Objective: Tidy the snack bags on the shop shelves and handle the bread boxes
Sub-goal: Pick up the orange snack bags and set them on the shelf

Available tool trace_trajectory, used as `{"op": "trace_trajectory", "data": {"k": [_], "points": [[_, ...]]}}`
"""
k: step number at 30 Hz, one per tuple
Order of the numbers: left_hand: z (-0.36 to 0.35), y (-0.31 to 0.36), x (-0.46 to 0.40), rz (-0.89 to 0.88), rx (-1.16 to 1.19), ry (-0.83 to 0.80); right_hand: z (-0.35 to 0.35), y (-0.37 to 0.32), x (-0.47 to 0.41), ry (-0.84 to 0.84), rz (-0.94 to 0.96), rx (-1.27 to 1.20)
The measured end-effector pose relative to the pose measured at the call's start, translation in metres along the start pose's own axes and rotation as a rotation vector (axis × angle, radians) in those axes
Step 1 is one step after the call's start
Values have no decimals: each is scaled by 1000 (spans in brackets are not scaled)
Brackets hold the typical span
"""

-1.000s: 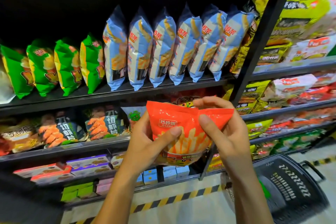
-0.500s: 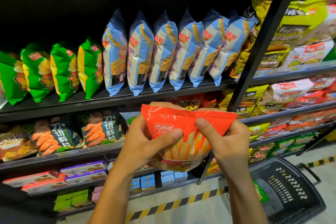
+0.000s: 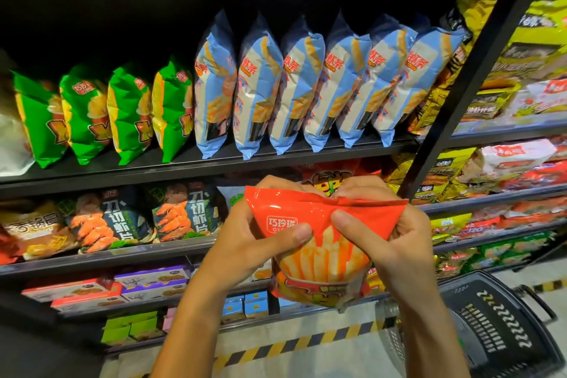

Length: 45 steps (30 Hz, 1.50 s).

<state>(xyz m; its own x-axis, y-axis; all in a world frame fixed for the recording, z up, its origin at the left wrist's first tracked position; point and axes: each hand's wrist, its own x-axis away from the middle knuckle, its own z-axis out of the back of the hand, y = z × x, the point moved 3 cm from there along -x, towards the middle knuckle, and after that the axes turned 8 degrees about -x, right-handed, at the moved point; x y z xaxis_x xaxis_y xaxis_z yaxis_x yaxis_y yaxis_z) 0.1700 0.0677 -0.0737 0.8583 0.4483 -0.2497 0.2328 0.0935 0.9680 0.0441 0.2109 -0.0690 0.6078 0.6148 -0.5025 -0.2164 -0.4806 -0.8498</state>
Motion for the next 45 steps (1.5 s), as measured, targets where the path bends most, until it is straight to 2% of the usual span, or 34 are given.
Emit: {"op": "trace_trajectory", "data": {"k": [3,6,11,19,25,32,38,40,42,45], "points": [[0,-1,0,-38,63,-63,3,5,0,26,-28,-43],[0,0,-1,-74,151,-12,7,10,-2,65,-62,-69],[1,-4,-6,-114,144,63,9,12,-4,84,-89,-64],[2,-6,-6,-151,117,48,10,7,-3,72,-135,-114],[0,-8,-7,-138,98,50,14,10,-4,29,-91,-36],[0,-12,-6,-80,177,146,15,6,1,139,-197,-148],[-8,-13,-5,-95,104,95,20,17,3,268,-258,-160],[-8,-12,-6,-96,104,148,20,18,6,191,-251,-151],[-5,-11,-10,-75,144,264,21,22,8,31,-257,-143],[0,-10,-17,-56,254,424,23,36,11,-154,-369,-111]]}}
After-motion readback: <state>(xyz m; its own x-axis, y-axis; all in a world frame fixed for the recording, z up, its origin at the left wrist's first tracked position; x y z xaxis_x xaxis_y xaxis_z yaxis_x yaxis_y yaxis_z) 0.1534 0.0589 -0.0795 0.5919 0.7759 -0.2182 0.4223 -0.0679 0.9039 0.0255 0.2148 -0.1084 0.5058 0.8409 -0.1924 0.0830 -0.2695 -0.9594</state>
